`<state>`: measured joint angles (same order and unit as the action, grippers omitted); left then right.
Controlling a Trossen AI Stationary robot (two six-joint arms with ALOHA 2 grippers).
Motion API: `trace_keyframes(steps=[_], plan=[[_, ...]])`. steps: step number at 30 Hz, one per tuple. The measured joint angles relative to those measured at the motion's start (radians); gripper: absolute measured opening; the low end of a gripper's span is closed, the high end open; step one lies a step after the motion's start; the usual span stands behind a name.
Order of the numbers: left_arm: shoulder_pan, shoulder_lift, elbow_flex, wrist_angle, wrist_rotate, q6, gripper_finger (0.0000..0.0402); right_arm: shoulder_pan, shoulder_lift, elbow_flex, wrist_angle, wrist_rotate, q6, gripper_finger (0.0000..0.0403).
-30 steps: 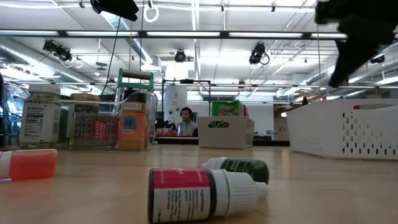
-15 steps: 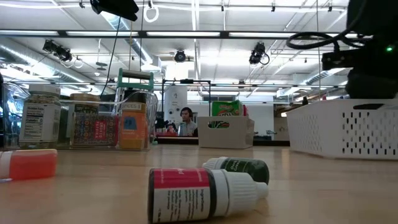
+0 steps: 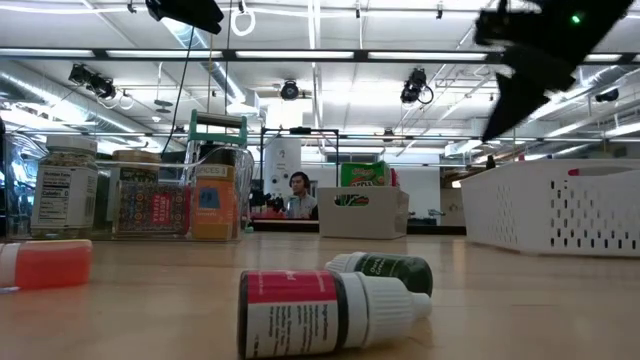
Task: Pick & Place Kitchen Items
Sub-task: Put the purple food coloring bottle into the white bin
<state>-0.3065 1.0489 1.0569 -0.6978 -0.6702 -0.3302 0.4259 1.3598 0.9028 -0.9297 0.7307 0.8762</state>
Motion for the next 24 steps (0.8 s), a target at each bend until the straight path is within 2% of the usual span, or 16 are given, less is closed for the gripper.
trace_keyframes(steps=[3, 7, 13, 17, 20, 24], plan=[[0.000, 0.000, 0.000, 0.000, 0.001, -0.028, 0.0192, 0.000, 0.000, 0.017, 0.145, 0.046, -0.138, 0.0199], [0.000, -0.001, -0.022, 0.027, 0.001, -0.037, 0.0192, 0.000, 0.000, 0.017, 0.361, 0.025, -0.334, 0.0199], [-0.006, 0.000, -0.116, 0.103, 0.052, -0.040, 0.0192, 0.000, 0.000, 0.017, 0.585, -0.008, -0.494, 0.0199], [-0.039, 0.000, -0.209, 0.218, 0.105, -0.035, 0.0192, 0.000, 0.000, 0.017, 0.670, -0.039, -0.572, 0.0199], [-0.081, 0.000, -0.267, 0.301, 0.128, -0.131, 0.0192, -0.001, 0.000, 0.017, 0.711, -0.039, -0.637, 0.0199], [-0.161, 0.000, -0.326, 0.321, 0.139, -0.310, 0.0192, -0.019, 0.000, 0.017, 0.778, -0.040, -0.784, 0.0199]])
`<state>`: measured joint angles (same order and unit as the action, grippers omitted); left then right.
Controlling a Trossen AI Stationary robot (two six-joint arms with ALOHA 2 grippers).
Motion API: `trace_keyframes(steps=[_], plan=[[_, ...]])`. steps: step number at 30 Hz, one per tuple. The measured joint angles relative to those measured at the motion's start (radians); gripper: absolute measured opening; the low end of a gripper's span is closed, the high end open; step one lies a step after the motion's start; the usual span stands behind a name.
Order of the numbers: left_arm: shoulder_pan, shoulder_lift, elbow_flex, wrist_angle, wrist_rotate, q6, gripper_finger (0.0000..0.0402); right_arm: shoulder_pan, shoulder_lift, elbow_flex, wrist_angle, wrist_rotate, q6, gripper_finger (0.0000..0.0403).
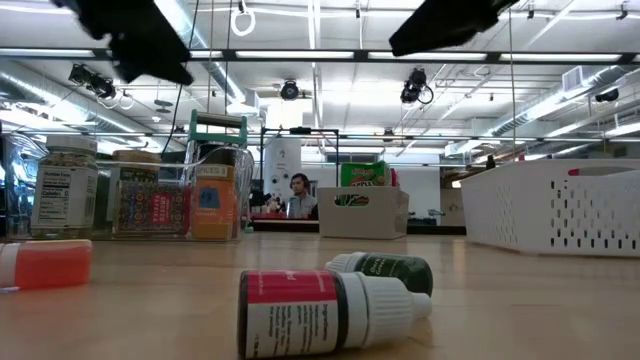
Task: Pick & Place Kitchen Items
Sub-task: Put the purple food coloring bottle into the white bin
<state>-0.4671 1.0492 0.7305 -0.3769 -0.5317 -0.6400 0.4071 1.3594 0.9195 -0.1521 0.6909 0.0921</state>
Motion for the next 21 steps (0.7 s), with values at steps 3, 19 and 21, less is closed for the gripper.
trace_keyframes(steps=[3, 19, 21], plan=[[-0.063, 0.000, -0.032, 0.010, -0.050, -0.198, 0.0192, -0.023, 0.000, 0.000, 0.058, 0.001, -0.108, 0.0199], [-0.183, 0.125, -0.057, -0.050, 0.035, -0.665, 0.0192, -0.110, 0.000, 0.000, 0.094, -0.001, -0.184, 0.0199], [-0.187, 0.168, -0.057, -0.065, 0.086, -0.721, 0.0192, -0.118, 0.000, 0.000, 0.101, -0.002, -0.187, 0.0199]])
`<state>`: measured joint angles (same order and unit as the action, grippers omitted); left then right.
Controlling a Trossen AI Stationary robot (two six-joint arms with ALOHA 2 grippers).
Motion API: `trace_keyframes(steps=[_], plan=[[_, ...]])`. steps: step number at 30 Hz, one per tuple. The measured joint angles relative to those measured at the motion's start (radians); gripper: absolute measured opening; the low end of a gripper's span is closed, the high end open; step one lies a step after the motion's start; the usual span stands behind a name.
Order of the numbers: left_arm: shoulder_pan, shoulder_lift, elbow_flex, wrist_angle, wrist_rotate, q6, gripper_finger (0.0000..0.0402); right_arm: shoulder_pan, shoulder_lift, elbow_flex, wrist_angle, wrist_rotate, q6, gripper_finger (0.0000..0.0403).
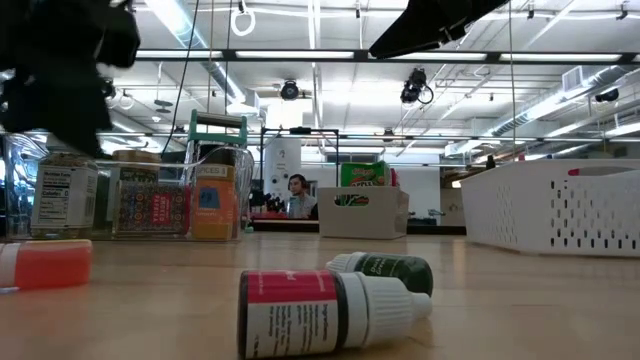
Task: Pick & Place Kitchen Items
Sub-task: Put the purple food coloring bottle into the white bin
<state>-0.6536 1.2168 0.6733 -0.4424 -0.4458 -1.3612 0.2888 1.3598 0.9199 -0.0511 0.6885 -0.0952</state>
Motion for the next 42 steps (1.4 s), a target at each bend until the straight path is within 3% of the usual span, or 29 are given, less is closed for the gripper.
trace_keyframes(steps=[9, 16, 21, 24, 30, 35, 42], plan=[[-0.052, 0.167, 0.000, -0.002, 0.246, -0.315, 0.0192, -0.046, 0.000, 0.000, 0.012, -0.001, -0.063, 0.0199], [-0.112, 0.192, 0.000, -0.040, 0.200, -0.516, 0.0192, -0.088, 0.000, 0.000, 0.043, -0.068, -0.113, 0.0199], [-0.126, 0.192, 0.000, -0.041, 0.149, -0.549, 0.0192, -0.113, 0.000, 0.000, 0.084, -0.142, -0.131, 0.0199], [-0.125, 0.192, 0.000, -0.041, 0.170, -0.465, 0.0192, -0.125, 0.000, 0.000, 0.088, -0.167, -0.132, 0.0199], [-0.144, 0.192, 0.000, -0.032, 0.183, -0.011, 0.0192, -0.136, 0.000, 0.000, 0.089, -0.175, -0.131, 0.0199], [-0.180, 0.192, 0.000, -0.033, 0.171, 0.224, 0.0192, -0.135, 0.000, 0.000, 0.089, -0.237, -0.124, 0.0199], [-0.225, 0.191, 0.000, -0.034, 0.177, 0.330, 0.0192, -0.135, 0.000, 0.000, 0.089, -0.306, -0.124, 0.0199]])
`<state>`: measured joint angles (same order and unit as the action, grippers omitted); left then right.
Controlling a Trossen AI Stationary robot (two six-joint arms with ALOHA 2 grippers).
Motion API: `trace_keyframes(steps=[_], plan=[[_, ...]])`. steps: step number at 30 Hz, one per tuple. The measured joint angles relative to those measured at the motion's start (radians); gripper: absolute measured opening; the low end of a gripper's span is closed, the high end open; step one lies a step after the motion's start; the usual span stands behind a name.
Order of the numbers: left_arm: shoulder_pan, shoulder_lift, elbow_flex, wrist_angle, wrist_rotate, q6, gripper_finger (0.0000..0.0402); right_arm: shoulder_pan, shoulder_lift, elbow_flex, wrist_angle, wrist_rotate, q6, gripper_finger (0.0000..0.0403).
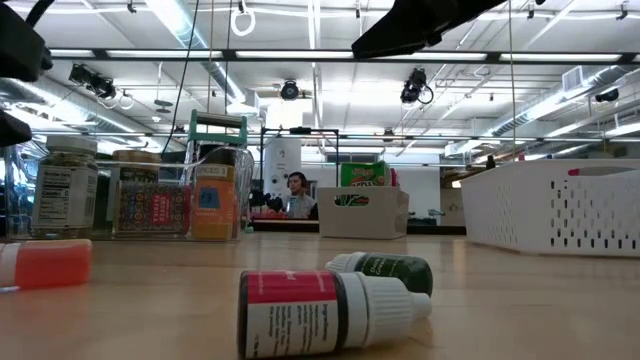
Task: Pick & Place Kitchen Items
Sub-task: Put the purple food coloring bottle into the white bin
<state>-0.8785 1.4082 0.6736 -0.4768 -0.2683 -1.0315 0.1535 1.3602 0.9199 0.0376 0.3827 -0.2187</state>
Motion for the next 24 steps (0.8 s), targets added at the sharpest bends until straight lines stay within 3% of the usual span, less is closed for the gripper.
trace_keyframes(steps=[6, 24], plan=[[-0.002, 0.000, -0.006, -0.002, -0.088, -0.035, 0.0192, 0.001, 0.000, 0.000, 0.000, -0.010, 0.029, 0.0199], [-0.008, 0.000, -0.006, 0.006, -0.131, -0.146, 0.0190, 0.001, 0.000, 0.000, -0.001, -0.010, 0.053, 0.0199]])
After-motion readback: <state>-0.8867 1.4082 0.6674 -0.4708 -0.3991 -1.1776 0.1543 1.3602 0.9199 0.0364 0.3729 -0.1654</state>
